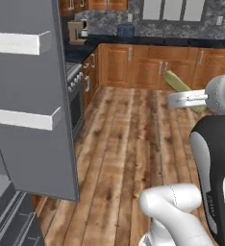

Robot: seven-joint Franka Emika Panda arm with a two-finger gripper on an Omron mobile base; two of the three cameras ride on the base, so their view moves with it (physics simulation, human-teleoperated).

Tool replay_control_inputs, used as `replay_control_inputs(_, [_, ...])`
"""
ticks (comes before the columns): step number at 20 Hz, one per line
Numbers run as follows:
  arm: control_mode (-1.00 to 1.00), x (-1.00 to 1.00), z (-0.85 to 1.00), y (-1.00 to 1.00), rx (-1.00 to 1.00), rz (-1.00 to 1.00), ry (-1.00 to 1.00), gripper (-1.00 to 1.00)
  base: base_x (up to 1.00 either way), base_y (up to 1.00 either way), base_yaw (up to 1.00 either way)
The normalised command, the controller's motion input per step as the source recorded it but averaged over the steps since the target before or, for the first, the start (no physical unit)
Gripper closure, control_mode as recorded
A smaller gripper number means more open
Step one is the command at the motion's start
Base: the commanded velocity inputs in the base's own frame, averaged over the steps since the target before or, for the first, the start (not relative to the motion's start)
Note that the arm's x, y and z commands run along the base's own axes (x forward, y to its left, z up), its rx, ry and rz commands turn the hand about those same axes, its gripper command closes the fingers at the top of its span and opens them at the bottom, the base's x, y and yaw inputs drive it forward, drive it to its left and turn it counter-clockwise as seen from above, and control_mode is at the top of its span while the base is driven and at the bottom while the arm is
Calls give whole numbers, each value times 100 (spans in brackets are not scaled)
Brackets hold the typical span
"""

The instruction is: Retrieve the butter from the fridge and place it on a plate on the dining table. Then retrieve the butter knife by the fridge and place it near the plate.

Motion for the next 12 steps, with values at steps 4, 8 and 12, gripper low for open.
replay_control_inputs(4, [100,0,0,0,0,0,0,100,-16,0,-63])
replay_control_inputs(8, [100,0,0,0,0,0,0,100,-13,-13,-61])
replay_control_inputs(12, [100,0,0,0,0,0,0,100,-1,-32,-59])
